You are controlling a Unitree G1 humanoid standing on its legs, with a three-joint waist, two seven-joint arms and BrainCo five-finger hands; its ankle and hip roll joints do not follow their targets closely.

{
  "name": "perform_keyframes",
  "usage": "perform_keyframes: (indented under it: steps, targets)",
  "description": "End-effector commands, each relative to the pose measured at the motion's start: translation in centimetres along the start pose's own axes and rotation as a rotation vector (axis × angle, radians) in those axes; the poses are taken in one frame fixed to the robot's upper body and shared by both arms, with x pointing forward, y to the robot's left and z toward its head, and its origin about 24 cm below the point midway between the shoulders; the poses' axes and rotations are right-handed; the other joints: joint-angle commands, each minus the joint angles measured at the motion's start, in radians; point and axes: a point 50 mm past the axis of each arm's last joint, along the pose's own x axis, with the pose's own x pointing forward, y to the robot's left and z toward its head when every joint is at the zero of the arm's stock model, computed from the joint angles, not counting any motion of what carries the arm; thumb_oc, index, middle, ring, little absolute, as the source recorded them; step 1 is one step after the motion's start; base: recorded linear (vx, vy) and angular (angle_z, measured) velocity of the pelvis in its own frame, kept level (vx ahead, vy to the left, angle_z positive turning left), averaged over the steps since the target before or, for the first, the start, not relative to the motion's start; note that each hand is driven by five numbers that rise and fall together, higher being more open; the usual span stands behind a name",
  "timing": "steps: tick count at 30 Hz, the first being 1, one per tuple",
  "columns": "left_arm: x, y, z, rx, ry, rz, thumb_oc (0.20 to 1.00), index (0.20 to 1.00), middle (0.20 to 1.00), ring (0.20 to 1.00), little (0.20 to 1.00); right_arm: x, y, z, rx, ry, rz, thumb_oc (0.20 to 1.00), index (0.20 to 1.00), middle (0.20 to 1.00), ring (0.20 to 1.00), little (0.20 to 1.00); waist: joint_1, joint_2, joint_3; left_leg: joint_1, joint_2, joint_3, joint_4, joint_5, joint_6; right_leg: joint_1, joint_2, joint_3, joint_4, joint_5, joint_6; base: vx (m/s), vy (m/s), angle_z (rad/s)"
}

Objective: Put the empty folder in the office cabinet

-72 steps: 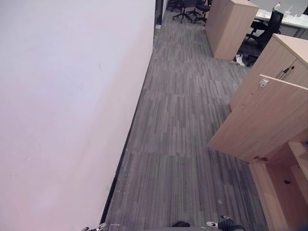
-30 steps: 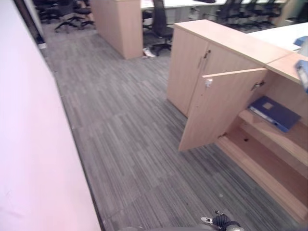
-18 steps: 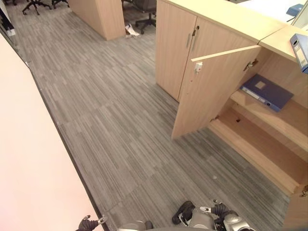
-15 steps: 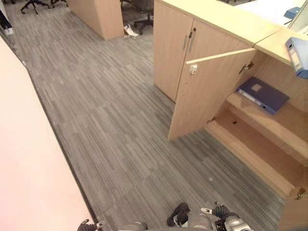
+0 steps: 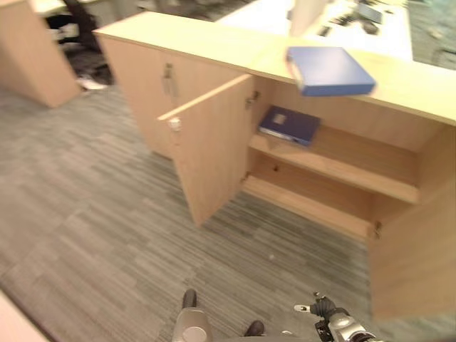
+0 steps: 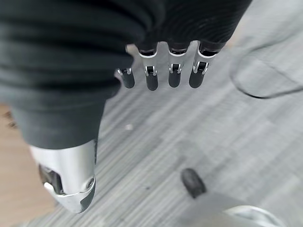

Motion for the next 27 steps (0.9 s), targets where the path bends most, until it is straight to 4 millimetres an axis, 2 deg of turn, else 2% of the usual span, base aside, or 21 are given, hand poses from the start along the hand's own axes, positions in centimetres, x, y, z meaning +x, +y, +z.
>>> perform_keyframes:
  steps: [1,3,6,7,9,11,13,16,18,20,22,24,25,26,27]
  targets:
    - [0.4,2.1,1.4,-0.01,-0.045,0.057,1.0,1.0,1.0,1.0,1.0,0.0,-1.4,0.3,0.004,-0.027,-0.045,1.0,1.0,1.0,1.0,1.0,0.068,0.002,0.022,0.02,-0.031,0.042,0.122,0.01,0.06,0.065,-0.153,-0.12,0.091,0.038,0.151,0.14,0.323,-0.63]
    - [0.4,2.1,1.3,-0.006,-0.04,0.056,1.0,1.0,1.0,1.0,1.0,0.0,-1.4,0.1,0.01,-0.022,-0.044,1.0,1.0,1.0,1.0,1.0,0.063,0.003,0.015,0.026,-0.043,0.046,0.12,0.002,0.065,0.061,-0.166,-0.116,0.101,0.04,0.155,0.12,0.29,-0.93]
    - [0.4,2.5,1.1,0.011,-0.037,0.066,1.0,1.0,1.0,1.0,1.0,-0.1,-0.8,-0.8,0.025,0.013,-0.031,1.0,1.0,1.0,1.0,1.0,0.041,-0.002,-0.003,0.066,-0.13,0.107,0.136,-0.042,0.114,0.04,-0.27,-0.099,0.171,0.071,0.198,0.18,0.463,-0.6]
    - [0.4,2.6,1.2,0.014,-0.038,0.068,1.0,1.0,1.0,1.0,1.0,-0.1,-0.7,-0.9,0.03,0.019,-0.029,1.0,1.0,1.0,1.0,1.0,0.037,-0.003,-0.003,0.077,-0.148,0.117,0.138,-0.051,0.128,0.035,-0.289,-0.095,0.189,0.075,0.205,0.12,0.346,-0.03]
    - [0.4,2.6,1.2,0.014,-0.039,0.068,1.0,1.0,1.0,1.0,1.0,-0.1,-0.7,-0.9,0.03,0.019,-0.029,1.0,1.0,1.0,1.0,1.0,0.039,-0.004,-0.002,0.078,-0.149,0.119,0.138,-0.052,0.129,0.034,-0.291,-0.093,0.192,0.074,0.207,0.06,0.165,-0.01]
    - [0.4,2.8,1.0,0.024,-0.029,0.068,1.0,1.0,1.0,1.0,1.0,-0.2,-0.6,-1.1,0.04,0.033,-0.025,1.0,1.0,1.0,1.0,1.0,0.027,-0.004,0.002,0.121,-0.204,0.156,0.14,-0.082,0.169,0.032,-0.356,-0.095,0.261,0.101,0.234,0.13,0.386,-0.17]
    - [0.4,2.9,0.6,0.032,-0.018,0.068,1.0,1.0,1.0,1.0,1.0,-0.2,-0.5,-1.3,0.04,0.035,-0.02,1.0,1.0,1.0,1.0,1.0,0.021,-0.001,0.005,0.154,-0.234,0.175,0.133,-0.096,0.19,0.029,-0.392,-0.101,0.311,0.12,0.242,0.11,0.322,-0.32]
    - [0.2,3.0,-0.2,0.048,0.007,0.059,1.0,1.0,1.0,1.0,1.0,-0.3,-0.2,-1.7,0.045,0.041,-0.009,1.0,1.0,1.0,1.0,1.0,0.008,-0.002,0.022,0.217,-0.279,0.198,0.113,-0.111,0.224,0.01,-0.46,-0.09,0.418,0.184,0.261,0.1,0.306,-0.31]
    - [0.2,2.9,-0.4,0.064,0.013,0.048,1.0,1.0,1.0,1.0,1.0,-0.4,0.0,-2.4,0.054,0.059,-0.006,1.0,1.0,1.0,1.0,1.0,-0.01,0.0,0.038,0.263,-0.298,0.211,0.102,-0.126,0.245,-0.009,-0.5,-0.08,0.503,0.239,0.269,0.05,0.276,-0.25]
    - [0.3,3.0,-0.1,0.081,0.003,0.044,1.0,1.0,1.0,1.0,1.0,-0.6,0.2,-2.8,0.06,0.068,0.003,1.0,1.0,1.0,1.0,1.0,-0.03,-0.003,0.049,0.3,-0.305,0.231,0.09,-0.139,0.256,-0.044,-0.534,-0.064,0.573,0.264,0.272,0.03,0.173,-0.14]
    - [0.3,2.8,0.3,0.096,-0.012,0.035,1.0,1.0,1.0,1.0,1.0,-0.6,0.5,-3.1,0.054,0.077,0.015,1.0,1.0,1.0,1.0,1.0,-0.042,-0.01,0.055,0.321,-0.308,0.238,0.07,-0.142,0.264,-0.076,-0.549,-0.06,0.597,0.279,0.273,0.07,0.08,-0.13]
    - [0.4,2.5,1.0,0.11,-0.037,0.025,1.0,1.0,1.0,1.0,1.0,-0.6,0.7,-2.9,0.04,0.07,0.023,1.0,1.0,1.0,1.0,1.0,-0.047,-0.018,0.062,0.331,-0.313,0.236,0.045,-0.133,0.267,-0.104,-0.523,-0.074,0.581,0.289,0.274,0.09,0.024,-0.22]
    - [0.5,2.0,2.4,0.123,-0.086,0.008,1.0,1.0,1.0,1.0,1.0,-0.5,0.7,-2.4,0.032,0.057,0.025,1.0,1.0,1.0,1.0,1.0,-0.052,-0.023,0.071,0.33,-0.315,0.234,0.036,-0.126,0.261,-0.12,-0.477,-0.133,0.525,0.293,0.278,0.06,-0.013,-0.35]
    - [0.5,2.0,2.4,0.123,-0.086,0.007,1.0,1.0,1.0,1.0,1.0,-0.5,0.7,-2.4,0.032,0.057,0.025,1.0,1.0,1.0,1.0,1.0,-0.053,-0.022,0.071,0.33,-0.314,0.234,0.036,-0.126,0.261,-0.118,-0.476,-0.135,0.523,0.294,0.278,0.05,-0.032,-0.4]
    - [0.5,1.6,3.2,0.13,-0.113,-0.007,1.0,1.0,1.0,1.0,1.0,-0.5,0.7,-2.1,0.028,0.049,0.023,1.0,1.0,1.0,1.0,1.0,-0.057,-0.024,0.076,0.326,-0.316,0.232,0.039,-0.124,0.256,-0.127,-0.453,-0.166,0.488,0.298,0.28,0.06,-0.082,-0.27]
